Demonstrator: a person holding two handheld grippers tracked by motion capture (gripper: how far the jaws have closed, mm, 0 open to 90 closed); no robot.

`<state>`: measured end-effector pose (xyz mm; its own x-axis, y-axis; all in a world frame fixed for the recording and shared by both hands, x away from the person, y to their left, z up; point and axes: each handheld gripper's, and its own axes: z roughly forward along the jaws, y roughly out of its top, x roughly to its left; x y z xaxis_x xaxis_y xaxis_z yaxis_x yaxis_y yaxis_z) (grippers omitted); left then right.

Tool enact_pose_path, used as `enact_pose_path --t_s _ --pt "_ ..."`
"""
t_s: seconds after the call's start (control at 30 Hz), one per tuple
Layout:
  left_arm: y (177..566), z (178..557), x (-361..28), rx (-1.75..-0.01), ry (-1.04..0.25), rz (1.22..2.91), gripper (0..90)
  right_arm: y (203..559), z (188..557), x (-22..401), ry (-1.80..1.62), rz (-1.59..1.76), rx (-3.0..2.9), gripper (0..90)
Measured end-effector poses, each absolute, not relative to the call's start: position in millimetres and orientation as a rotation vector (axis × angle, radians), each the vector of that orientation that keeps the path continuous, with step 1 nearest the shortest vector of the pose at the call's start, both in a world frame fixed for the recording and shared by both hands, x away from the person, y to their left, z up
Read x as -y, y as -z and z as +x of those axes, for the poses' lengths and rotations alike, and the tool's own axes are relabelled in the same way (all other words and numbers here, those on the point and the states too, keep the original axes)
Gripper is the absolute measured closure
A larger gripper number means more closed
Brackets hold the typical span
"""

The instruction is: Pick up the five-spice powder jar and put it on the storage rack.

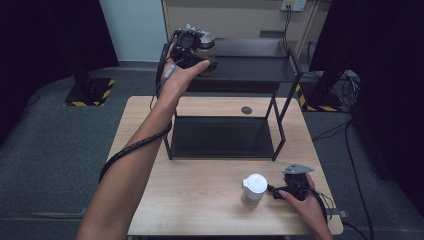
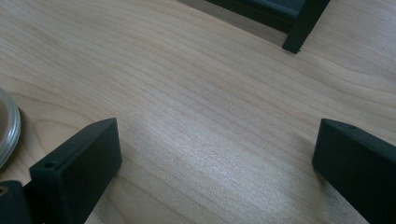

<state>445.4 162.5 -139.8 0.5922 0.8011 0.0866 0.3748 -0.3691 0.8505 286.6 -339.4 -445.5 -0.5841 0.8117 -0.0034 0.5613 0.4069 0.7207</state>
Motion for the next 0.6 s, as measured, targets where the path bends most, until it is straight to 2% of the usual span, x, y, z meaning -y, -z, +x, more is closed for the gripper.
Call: enact_pose_path --t_s 0.3,0.6 --pt "133 411 -164 -0.94 -0.699 1.946 7.3 445 287 339 -0.983 1.184 -2.315 2.0" --pt "131 385 -175 -0.955 -0.673 1.886 7.2 445 287 339 -0.982 1.186 -2.316 2.0"
